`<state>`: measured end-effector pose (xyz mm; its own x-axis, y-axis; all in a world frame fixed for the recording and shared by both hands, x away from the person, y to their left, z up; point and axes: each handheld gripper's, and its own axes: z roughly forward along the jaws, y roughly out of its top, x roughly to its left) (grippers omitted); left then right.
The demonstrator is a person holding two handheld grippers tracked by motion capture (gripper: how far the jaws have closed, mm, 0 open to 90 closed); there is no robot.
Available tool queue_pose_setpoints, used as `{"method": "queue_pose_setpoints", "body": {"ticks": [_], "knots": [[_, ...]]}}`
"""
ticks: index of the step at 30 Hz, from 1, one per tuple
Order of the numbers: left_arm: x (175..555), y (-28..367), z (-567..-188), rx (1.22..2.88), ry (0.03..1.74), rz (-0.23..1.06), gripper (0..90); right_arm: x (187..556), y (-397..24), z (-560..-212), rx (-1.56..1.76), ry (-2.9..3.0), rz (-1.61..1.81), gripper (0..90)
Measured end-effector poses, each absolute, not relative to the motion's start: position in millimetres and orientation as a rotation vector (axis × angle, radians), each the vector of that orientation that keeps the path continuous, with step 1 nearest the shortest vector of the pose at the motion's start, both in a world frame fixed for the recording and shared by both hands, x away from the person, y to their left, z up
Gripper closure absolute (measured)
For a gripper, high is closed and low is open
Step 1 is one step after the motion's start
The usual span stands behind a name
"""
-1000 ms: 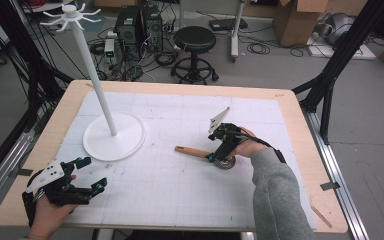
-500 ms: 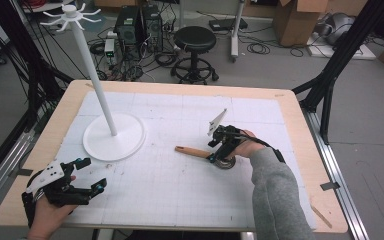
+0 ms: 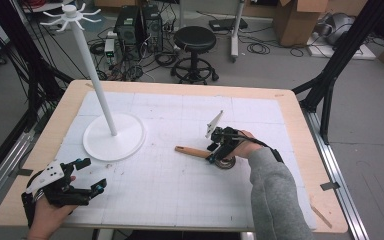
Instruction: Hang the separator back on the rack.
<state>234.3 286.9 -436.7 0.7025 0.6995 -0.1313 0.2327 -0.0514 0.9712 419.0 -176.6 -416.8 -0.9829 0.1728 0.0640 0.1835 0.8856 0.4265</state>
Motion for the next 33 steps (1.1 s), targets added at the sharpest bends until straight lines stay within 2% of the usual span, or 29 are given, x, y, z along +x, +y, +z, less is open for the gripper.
{"method": "queue_pose_setpoints", "body": {"ticks": [8, 22, 33], "knots": [[234.1, 287.1, -437.1, 1.619, 0.774, 0.448, 2.7, 419.1, -176.0, -416.7, -0.272, -3.045, -0.685, 55.4], [233.4, 289.1, -437.6, 1.620, 0.785, 0.450, 2.6, 413.9, -174.8, -416.6, -0.279, -3.052, -0.683, 67.5], [232.4, 290.7, -437.5, 1.617, 0.788, 0.456, 2.6, 409.7, -172.1, -415.1, -0.284, -3.087, -0.658, 69.4]]}}
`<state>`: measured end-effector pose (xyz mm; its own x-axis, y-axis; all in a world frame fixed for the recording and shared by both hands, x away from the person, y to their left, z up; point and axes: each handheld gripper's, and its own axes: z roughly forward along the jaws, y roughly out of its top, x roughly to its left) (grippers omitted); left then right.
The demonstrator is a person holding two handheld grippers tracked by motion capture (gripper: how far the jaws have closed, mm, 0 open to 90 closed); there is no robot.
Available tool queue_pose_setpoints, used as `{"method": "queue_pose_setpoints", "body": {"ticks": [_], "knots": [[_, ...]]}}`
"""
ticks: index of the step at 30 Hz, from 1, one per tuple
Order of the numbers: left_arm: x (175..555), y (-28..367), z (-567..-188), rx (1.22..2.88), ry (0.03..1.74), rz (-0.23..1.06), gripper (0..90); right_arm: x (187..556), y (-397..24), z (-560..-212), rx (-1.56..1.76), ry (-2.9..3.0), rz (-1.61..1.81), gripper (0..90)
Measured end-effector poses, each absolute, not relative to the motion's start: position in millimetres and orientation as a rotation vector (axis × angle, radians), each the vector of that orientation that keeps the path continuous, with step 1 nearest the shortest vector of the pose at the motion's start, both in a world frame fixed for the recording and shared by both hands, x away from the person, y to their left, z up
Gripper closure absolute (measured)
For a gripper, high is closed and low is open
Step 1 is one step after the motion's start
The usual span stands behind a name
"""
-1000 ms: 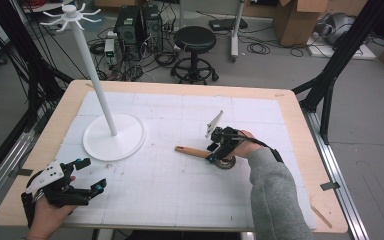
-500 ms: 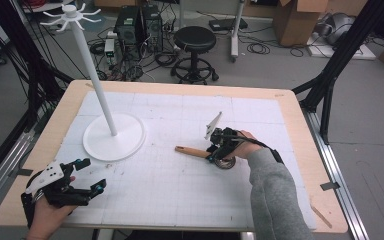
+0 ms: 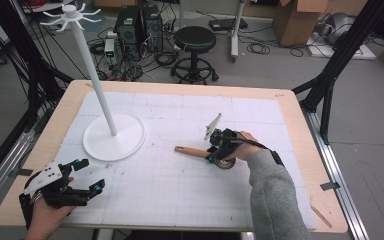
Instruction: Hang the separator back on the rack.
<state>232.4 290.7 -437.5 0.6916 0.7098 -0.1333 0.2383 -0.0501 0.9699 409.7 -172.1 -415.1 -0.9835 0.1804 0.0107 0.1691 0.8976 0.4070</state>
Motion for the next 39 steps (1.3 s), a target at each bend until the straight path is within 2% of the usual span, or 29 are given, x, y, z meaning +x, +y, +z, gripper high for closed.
{"method": "queue_pose_setpoints", "body": {"ticks": [39], "knots": [[231.2, 291.5, -435.1, 1.610, 0.785, 0.465, 2.6, 396.1, -185.8, -373.0, 0.350, 2.932, 0.940, 70.1]]}}
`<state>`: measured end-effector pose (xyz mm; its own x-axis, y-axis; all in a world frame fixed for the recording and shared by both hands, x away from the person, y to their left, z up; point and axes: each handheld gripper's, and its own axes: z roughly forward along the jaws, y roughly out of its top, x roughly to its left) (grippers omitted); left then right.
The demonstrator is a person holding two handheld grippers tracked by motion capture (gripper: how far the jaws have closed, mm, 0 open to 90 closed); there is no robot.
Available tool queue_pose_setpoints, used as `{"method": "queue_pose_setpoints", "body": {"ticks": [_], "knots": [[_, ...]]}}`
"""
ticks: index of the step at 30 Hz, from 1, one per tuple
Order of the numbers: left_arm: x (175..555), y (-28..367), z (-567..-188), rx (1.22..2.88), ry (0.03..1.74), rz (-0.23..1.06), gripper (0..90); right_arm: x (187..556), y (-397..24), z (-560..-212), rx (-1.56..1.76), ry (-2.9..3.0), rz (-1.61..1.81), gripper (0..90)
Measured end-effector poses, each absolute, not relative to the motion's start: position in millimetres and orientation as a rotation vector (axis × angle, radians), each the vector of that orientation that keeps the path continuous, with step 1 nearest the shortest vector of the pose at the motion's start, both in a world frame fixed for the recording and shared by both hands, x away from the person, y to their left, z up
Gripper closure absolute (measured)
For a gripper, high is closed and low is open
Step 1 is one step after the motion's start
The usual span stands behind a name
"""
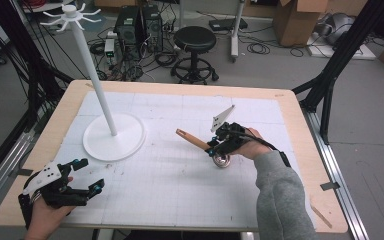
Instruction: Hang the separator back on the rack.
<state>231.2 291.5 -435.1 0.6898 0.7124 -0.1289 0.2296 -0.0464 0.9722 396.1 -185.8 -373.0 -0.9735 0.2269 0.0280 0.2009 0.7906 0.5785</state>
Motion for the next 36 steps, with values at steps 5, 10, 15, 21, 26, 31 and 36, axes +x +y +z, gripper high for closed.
{"method": "queue_pose_setpoints", "body": {"ticks": [5, 10, 15, 21, 26, 31, 36], "knots": [[230.7, 292.7, -434.3, 1.604, 0.789, 0.469, 2.7, 393.2, -187.4, -366.5, 0.340, 2.905, 0.991, 70.0], [230.1, 291.7, -433.8, 1.604, 0.784, 0.470, 2.6, 390.0, -190.8, -362.5, 0.332, 2.878, 1.063, 70.0], [230.0, 291.7, -434.0, 1.606, 0.786, 0.471, 2.7, 386.5, -201.6, -357.7, 0.380, 2.839, 1.162, 70.0], [230.0, 291.3, -433.9, 1.608, 0.785, 0.472, 2.7, 383.3, -214.8, -354.2, 0.500, 2.755, 1.276, 70.0], [230.9, 290.1, -433.8, 1.610, 0.781, 0.471, 2.6, 376.9, -218.7, -350.1, 0.492, 2.703, 1.357, 70.0], [232.7, 288.3, -434.7, 1.611, 0.780, 0.467, 2.7, 371.4, -219.3, -346.6, 0.495, 2.657, 1.420, 70.0], [234.3, 286.9, -434.5, 1.611, 0.778, 0.464, 2.7, 368.0, -220.0, -344.2, 0.512, 2.613, 1.469, 70.0]]}}
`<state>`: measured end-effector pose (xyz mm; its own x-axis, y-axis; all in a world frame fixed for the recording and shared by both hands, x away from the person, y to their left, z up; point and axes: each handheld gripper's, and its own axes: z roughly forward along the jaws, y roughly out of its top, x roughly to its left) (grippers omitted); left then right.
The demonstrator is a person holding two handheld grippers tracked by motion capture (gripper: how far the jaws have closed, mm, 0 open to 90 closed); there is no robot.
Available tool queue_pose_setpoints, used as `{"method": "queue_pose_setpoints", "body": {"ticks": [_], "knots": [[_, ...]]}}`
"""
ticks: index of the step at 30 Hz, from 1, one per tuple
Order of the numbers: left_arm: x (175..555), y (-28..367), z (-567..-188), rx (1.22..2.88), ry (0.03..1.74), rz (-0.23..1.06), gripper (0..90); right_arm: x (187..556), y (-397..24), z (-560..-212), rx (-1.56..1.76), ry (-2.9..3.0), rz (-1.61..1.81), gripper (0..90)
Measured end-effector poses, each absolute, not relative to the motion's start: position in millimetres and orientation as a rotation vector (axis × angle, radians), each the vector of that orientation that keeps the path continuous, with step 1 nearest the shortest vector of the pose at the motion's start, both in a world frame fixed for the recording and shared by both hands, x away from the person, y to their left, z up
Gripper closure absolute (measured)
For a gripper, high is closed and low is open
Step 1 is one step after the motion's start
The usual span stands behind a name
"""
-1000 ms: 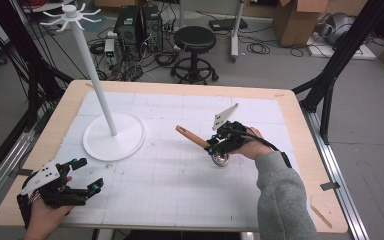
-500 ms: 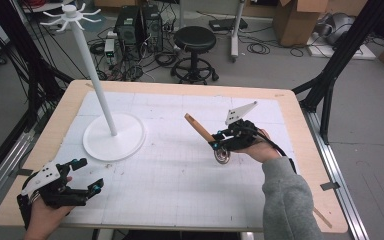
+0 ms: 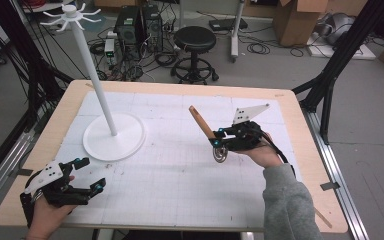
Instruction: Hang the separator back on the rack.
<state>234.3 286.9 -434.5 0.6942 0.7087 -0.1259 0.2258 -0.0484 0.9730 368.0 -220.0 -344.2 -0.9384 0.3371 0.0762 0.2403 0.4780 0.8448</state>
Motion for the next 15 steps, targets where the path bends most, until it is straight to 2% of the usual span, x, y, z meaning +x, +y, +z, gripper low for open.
{"method": "queue_pose_setpoints", "body": {"ticks": [15], "knots": [[235.9, 284.7, -434.4, 1.615, 0.776, 0.465, 2.6, 366.3, -213.6, -335.6, 0.526, 2.503, 1.542, 70.0]]}}
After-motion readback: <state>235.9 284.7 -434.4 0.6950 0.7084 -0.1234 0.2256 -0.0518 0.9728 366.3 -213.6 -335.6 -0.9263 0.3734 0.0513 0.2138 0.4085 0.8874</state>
